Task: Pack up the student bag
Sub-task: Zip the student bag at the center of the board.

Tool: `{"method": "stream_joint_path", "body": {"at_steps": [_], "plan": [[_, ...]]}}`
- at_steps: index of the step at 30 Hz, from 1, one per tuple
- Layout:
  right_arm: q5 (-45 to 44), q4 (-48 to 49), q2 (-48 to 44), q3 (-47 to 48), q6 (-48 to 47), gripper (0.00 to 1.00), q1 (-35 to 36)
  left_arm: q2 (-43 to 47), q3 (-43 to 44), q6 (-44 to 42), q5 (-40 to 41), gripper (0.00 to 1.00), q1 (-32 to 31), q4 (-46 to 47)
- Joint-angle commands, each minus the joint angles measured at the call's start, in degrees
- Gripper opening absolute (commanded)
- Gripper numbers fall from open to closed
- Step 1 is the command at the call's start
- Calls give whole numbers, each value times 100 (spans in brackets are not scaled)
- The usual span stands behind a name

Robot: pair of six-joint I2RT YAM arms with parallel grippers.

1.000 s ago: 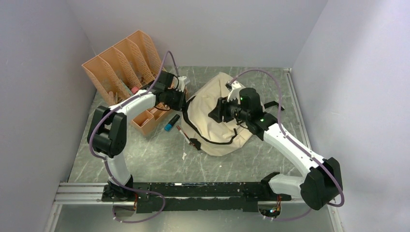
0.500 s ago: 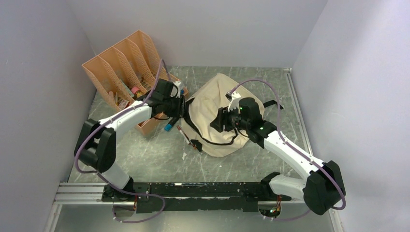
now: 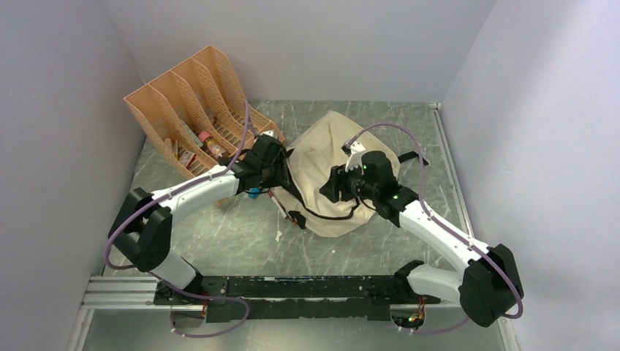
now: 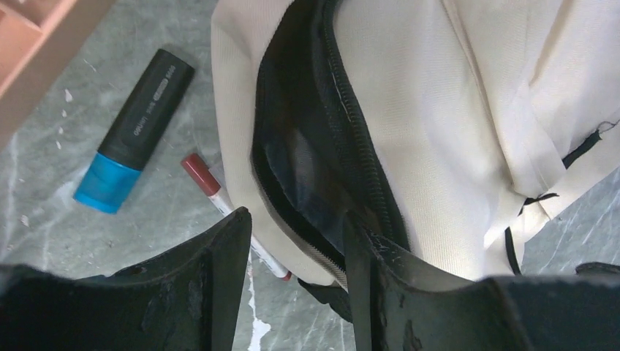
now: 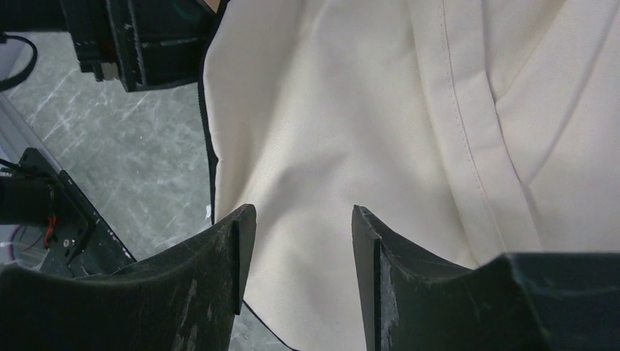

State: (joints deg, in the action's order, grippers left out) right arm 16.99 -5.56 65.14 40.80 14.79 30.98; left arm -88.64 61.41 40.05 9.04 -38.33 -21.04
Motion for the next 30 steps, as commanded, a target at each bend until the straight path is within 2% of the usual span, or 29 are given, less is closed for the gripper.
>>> {"method": "stream_joint_path", "body": {"at_steps": [1,11,20,25,28,30], "plan": [[-124,161,-211,-98,-55,55,39,-147,32,626,430,54,-179,-134],[-190,213,-292,-199,23,55,38,133,-432,2338,842,55,-827,240],[-217,223,-317,-273,99,55,42,-309,-178,2725,805,53,-1163,403],[-318,160,-369,-308,43,55,39,-509,-111,2640,780,42,-1165,394],[-408,98,-397,-309,-32,55,40,-485,-116,2567,840,30,-1161,318],[-441,89,-393,-314,-55,55,39,-436,-88,2503,909,18,-1168,210]]}}
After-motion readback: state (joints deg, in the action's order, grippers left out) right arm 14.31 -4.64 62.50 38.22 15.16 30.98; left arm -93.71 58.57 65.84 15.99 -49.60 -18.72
